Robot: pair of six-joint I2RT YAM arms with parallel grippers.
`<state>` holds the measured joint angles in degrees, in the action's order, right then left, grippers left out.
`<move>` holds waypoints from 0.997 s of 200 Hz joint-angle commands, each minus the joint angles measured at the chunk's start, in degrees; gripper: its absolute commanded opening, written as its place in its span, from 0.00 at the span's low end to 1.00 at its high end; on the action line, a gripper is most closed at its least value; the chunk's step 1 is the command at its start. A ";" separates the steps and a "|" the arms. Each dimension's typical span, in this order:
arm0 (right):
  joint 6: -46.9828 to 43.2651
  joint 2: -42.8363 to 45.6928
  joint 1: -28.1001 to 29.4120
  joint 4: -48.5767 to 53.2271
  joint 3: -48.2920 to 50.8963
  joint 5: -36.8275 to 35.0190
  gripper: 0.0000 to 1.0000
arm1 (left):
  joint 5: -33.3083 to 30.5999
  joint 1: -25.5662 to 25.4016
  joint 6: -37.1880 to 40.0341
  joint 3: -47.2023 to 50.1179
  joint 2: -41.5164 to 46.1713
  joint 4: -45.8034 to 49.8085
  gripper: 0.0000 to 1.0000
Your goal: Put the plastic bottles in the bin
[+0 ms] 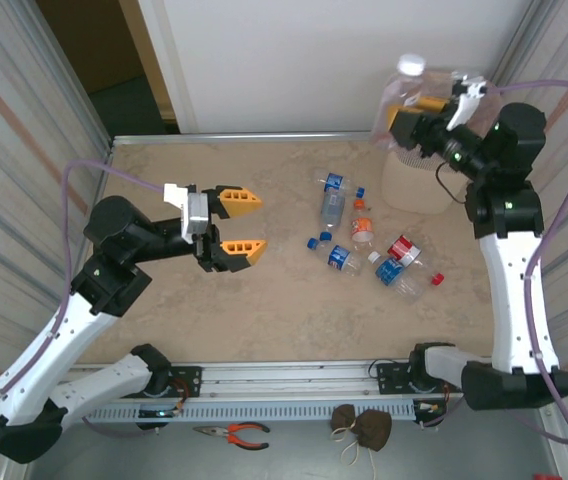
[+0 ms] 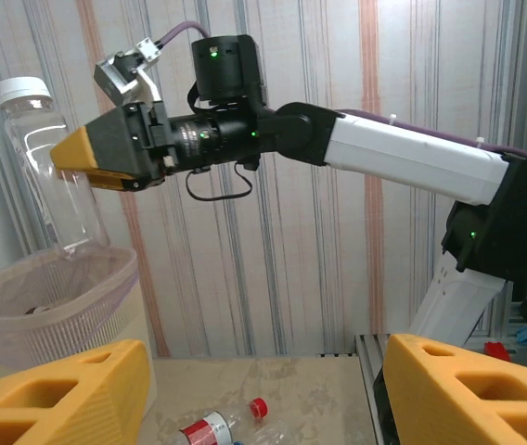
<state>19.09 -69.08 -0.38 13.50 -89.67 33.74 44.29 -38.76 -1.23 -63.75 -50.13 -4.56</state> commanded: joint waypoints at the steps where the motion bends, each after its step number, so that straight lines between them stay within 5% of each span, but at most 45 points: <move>1: 14.13 -3.26 -4.46 -6.20 -2.04 -9.69 0.48 | -2.26 -0.23 0.44 1.63 1.86 -1.81 0.68; 76: 45.17 -16.67 -10.82 -15.66 -1.40 -30.85 0.39 | -6.42 -0.17 -1.23 5.80 4.07 -4.35 0.68; 94: 52.46 -21.47 -10.52 -7.96 -6.23 -35.70 0.31 | -6.75 -0.18 -1.73 6.48 4.36 -4.82 0.68; 150: 64.21 -37.87 -6.73 18.35 -29.78 -44.68 0.36 | -8.21 -0.19 -1.84 7.84 4.95 -5.02 0.68; 199: 72.94 -46.39 -4.44 22.04 -36.71 -46.78 0.39 | -9.72 -0.17 -1.39 8.08 4.95 -4.60 0.68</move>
<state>84.86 -112.40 -5.58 31.31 -124.42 -9.21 36.03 -38.76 -2.76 -56.21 -46.15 -7.55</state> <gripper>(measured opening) 0.599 0.680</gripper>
